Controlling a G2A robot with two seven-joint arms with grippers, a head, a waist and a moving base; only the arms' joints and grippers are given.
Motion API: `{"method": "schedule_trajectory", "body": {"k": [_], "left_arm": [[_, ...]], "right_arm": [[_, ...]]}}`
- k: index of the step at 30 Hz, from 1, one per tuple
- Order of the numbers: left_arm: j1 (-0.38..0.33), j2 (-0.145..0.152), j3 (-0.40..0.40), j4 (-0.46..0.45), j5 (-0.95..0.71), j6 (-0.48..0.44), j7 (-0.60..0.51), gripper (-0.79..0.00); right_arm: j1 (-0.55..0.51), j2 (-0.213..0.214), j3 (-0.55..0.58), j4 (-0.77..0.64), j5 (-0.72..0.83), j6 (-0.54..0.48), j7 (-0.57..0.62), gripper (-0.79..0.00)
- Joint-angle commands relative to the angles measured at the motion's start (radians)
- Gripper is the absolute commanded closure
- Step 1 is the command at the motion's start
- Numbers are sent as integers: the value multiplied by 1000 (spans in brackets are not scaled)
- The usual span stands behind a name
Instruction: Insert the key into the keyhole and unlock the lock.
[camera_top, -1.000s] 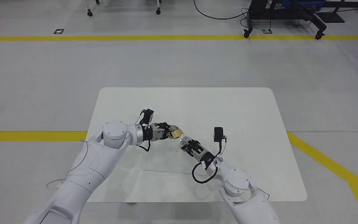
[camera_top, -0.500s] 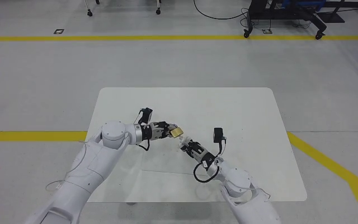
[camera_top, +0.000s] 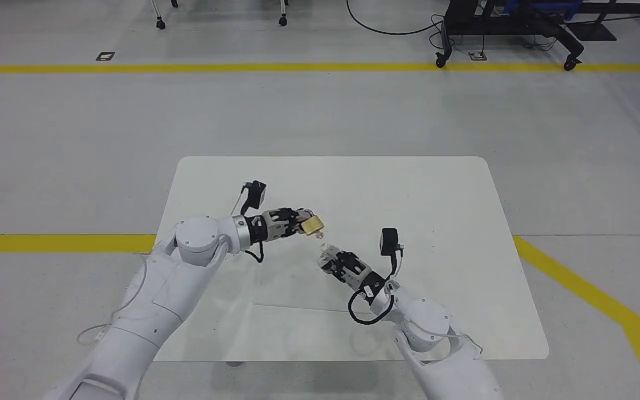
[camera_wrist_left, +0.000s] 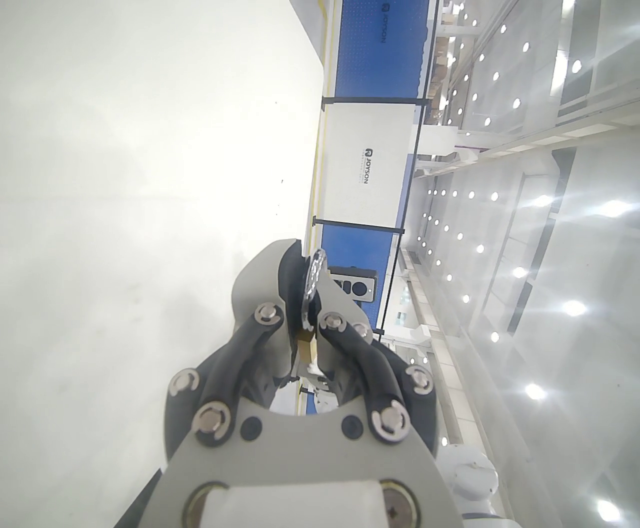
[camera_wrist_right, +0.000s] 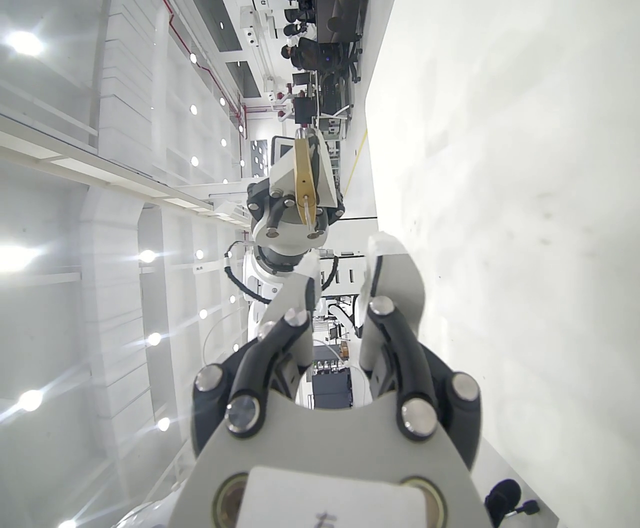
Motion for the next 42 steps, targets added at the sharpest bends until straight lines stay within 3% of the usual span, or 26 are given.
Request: {"method": "schedule_trajectory", "body": {"k": [1, 12, 16, 17, 18, 20, 24, 26, 27, 32, 42], "left_arm": [[0, 0, 0, 0, 0, 1, -1, 0], [0, 0, 0, 0, 0, 1, -1, 0], [55, 7, -44, -26, -39, -128, 35, 0], [72, 8, -62, -27, -71, -183, 26, 0], [87, 9, -76, -27, -92, -237, 19, 0], [114, 10, -94, -31, -112, -342, 19, 0], [146, 5, -93, -57, -107, -455, 35, 0], [158, 3, -86, -75, -78, -486, 57, 0], [164, 2, -83, -83, -73, -493, 59, 0], [165, -4, -75, -76, -87, -483, 39, 0], [156, -13, -73, -48, -110, -497, 2, 0]], "right_arm": [[0, 0, 0, 0, 0, 0, 0, -785], [0, 0, 0, 0, 0, 0, 0, -785], [-7, -2, 5, -14, 53, -16, 11, -785], [-14, -3, 14, -20, 106, -31, 30, -616], [-20, -3, 24, -25, 164, -36, 65, -372], [-29, 0, 53, -31, 241, -25, 122, -259], [-55, 6, 91, -61, 334, -13, 196, -262], [-62, 9, 98, -67, 375, 9, 243, -305], [-61, 10, 100, -67, 385, 23, 264, -339], [-46, 13, 97, -52, 419, 58, 316, -320], [-26, 11, 90, -27, 443, 66, 276, -323]]}}
